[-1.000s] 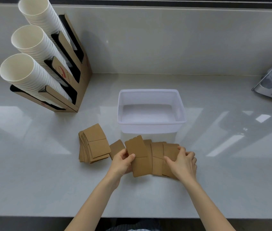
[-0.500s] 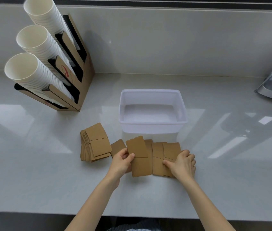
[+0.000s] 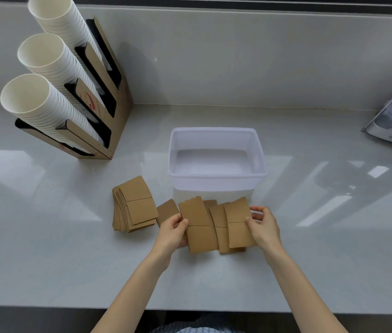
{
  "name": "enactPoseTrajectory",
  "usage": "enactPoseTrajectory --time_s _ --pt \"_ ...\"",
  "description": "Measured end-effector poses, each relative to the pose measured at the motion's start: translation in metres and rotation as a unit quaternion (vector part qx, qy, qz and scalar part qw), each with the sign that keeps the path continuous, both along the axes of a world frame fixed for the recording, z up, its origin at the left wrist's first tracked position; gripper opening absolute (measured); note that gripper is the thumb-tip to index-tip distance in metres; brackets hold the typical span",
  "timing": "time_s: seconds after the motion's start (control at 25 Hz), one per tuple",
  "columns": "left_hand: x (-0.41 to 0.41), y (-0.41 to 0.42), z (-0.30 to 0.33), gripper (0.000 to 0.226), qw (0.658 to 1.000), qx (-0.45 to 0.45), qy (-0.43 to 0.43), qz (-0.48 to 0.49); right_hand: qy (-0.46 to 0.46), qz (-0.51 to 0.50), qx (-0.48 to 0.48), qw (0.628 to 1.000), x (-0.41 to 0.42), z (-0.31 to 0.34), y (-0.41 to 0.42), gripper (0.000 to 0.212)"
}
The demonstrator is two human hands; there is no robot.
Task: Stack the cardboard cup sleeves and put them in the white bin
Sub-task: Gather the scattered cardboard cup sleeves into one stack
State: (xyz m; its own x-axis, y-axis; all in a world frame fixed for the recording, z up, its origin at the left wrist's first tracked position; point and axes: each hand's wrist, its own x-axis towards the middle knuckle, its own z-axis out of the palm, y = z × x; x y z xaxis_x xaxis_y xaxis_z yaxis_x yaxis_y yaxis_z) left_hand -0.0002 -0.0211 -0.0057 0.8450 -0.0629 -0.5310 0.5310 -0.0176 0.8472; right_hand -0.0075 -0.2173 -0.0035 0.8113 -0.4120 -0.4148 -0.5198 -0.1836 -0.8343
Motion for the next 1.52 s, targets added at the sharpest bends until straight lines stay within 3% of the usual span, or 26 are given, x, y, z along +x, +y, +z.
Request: enactPoseTrajectory --time_s 0.28,0.92,1.04,1.16,1.32,1.44,1.52 --pt "-0.002 0.001 0.006 0.025 1.0 -0.002 -0.002 -0.013 -0.062 0.057 0.175 0.981 0.002 0.014 0.022 0.024" --pt "-0.005 0.002 0.011 0.017 0.999 -0.048 -0.003 -0.019 -0.026 0.098 0.102 0.99 -0.001 -0.001 0.055 0.017" --pt "-0.004 0.002 0.008 0.026 0.999 -0.039 -0.006 -0.016 -0.01 0.109 0.087 0.99 -0.001 -0.002 0.056 0.014" --pt "-0.003 0.005 0.008 0.026 1.0 -0.028 -0.005 -0.011 -0.006 0.1 0.041 0.994 -0.001 -0.002 0.051 0.012" --pt "-0.004 0.01 0.008 0.025 1.0 -0.018 0.004 -0.004 0.019 0.103 -0.12 0.987 -0.003 -0.007 0.037 0.04" --pt "-0.004 0.011 0.005 0.027 1.0 -0.006 0.005 -0.005 0.079 0.145 -0.211 0.963 -0.005 -0.013 0.037 0.063" --pt "-0.005 0.012 0.003 0.028 1.0 0.001 0.005 -0.008 0.106 0.163 -0.267 0.944 -0.007 -0.016 0.039 0.067"
